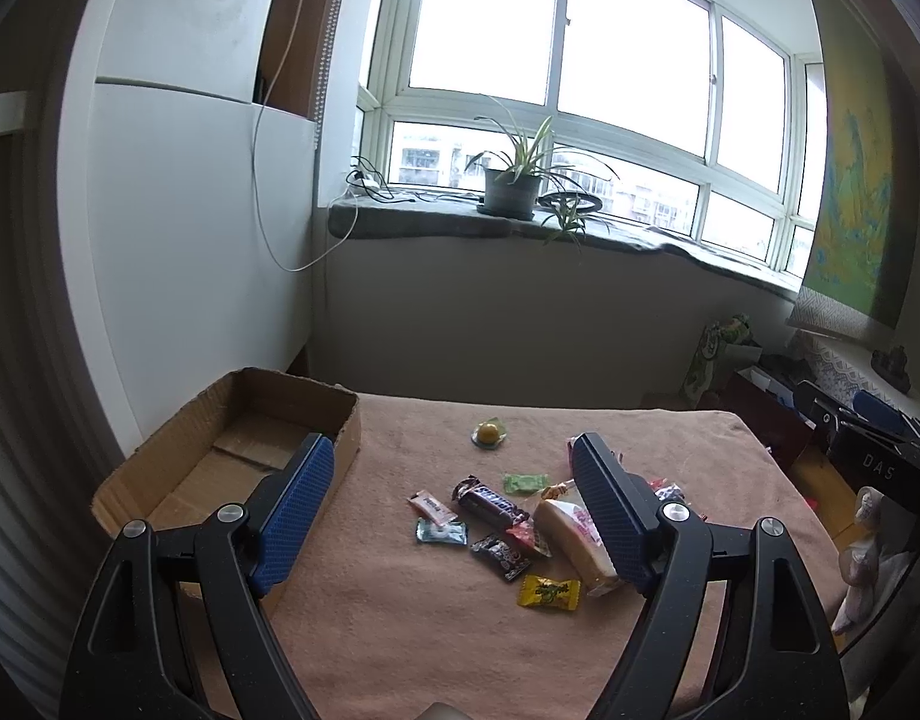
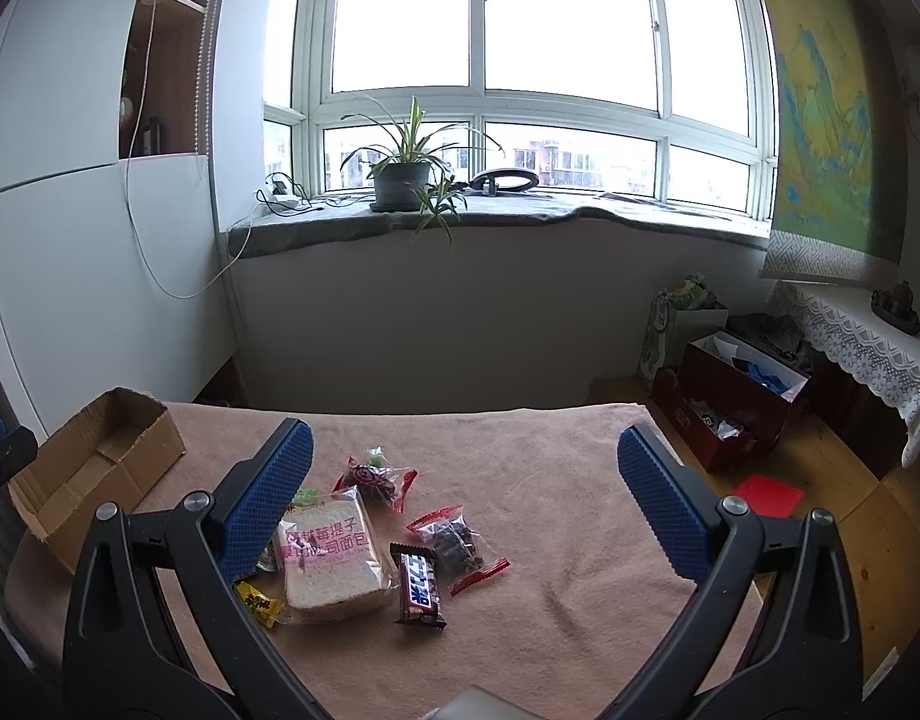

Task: Organize snacks

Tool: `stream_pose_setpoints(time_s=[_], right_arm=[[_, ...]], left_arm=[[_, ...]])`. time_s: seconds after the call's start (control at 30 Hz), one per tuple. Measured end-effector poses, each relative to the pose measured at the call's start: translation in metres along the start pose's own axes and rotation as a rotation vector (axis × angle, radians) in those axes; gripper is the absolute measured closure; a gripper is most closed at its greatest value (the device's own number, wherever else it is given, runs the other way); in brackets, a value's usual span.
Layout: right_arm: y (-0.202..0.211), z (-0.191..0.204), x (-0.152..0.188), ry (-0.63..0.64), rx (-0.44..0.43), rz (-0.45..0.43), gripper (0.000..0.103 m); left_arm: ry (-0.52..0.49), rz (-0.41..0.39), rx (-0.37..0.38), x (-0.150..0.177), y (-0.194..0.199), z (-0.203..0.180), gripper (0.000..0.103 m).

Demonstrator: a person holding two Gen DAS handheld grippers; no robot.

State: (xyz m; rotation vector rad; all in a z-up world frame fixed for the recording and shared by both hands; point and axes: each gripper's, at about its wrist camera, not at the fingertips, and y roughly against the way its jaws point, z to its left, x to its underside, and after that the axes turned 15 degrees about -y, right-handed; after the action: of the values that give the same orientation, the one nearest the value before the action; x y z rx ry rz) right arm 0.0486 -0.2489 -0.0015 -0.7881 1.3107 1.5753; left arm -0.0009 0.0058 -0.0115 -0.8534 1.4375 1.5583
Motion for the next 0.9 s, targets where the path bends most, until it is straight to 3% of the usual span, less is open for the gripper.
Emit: stream_pose_setpoints(time_s=[0.9], right_arm=[[-0.0039,0.0039,0.0068,0.002,-0.007,0.011,0.000]], left_arm=[[0.000,0.005,0.008,0.0021,-0.0016,0.0011,0.021]])
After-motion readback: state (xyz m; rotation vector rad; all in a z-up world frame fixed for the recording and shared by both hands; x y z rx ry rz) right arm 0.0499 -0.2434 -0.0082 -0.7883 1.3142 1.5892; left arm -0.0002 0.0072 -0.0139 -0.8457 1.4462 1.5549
